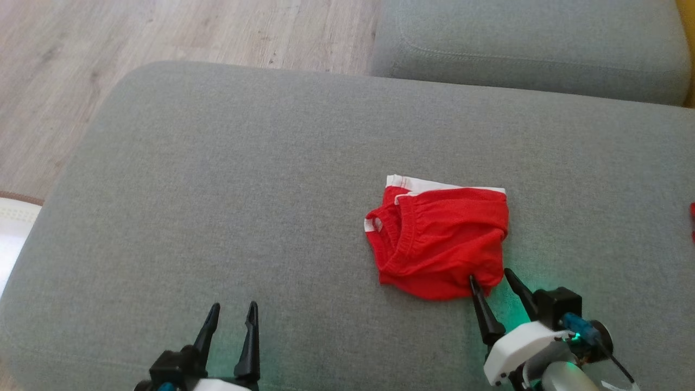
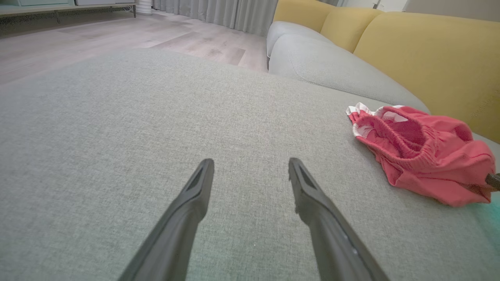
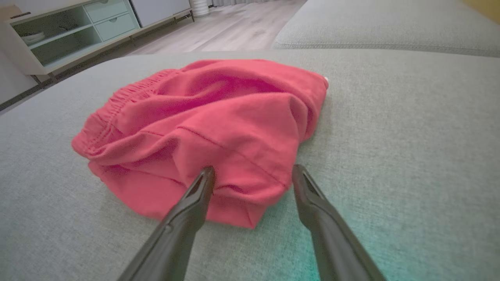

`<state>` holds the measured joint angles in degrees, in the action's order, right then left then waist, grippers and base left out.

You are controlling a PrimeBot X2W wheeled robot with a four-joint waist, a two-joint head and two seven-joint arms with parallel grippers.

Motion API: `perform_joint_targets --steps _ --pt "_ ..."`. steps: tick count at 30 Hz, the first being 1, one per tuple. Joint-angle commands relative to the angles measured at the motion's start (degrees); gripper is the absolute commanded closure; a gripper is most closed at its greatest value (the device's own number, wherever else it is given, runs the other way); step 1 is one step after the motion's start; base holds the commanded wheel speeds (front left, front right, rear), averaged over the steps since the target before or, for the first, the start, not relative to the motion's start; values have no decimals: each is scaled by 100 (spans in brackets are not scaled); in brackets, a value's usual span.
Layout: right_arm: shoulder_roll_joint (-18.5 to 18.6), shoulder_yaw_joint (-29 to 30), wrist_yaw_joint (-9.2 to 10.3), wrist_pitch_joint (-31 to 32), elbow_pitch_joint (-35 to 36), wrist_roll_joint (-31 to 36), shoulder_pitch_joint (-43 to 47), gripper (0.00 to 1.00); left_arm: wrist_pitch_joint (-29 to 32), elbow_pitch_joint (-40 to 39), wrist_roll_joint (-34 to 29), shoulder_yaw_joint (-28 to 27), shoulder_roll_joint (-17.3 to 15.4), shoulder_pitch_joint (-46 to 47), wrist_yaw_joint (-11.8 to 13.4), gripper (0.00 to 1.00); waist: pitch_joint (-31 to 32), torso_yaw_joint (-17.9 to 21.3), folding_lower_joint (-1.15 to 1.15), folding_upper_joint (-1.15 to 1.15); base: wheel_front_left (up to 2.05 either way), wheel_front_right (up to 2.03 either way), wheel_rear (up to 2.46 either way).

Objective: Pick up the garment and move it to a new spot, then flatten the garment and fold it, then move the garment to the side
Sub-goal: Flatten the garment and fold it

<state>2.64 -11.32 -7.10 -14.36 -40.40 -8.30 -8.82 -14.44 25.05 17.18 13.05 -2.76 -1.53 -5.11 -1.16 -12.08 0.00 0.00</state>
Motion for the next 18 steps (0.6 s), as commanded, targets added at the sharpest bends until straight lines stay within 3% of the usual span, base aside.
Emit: perform_joint_targets --steps 1,4,7,10,11,18 --pt "24 -94 -39 -63 90 53 -241 0 -56 -171 34 -147 -11 288 -4 0 -28 -15 0 0 0 0 0" --pt "24 -86 -39 -63 31 27 -260 1 -56 -187 64 -150 -11 289 -15 0 -62 -9 0 0 0 0 0" --pt "24 -117 -39 -63 -2 2 -285 20 -56 -189 102 -143 -11 289 -31 0 -92 16 0 0 0 0 0" --pt "24 -175 -39 -63 37 -52 -316 73 -56 -206 131 -143 -11 313 -43 0 -123 43 0 0 0 0 0" --pt "24 -186 -39 -63 52 -55 -320 99 -56 -216 135 -145 -11 323 -48 0 -130 54 0 0 0 0 0" --pt "24 -193 -39 -63 246 -80 -141 100 -56 -237 144 -173 -11 330 -85 0 -85 127 0 0 0 0 0"
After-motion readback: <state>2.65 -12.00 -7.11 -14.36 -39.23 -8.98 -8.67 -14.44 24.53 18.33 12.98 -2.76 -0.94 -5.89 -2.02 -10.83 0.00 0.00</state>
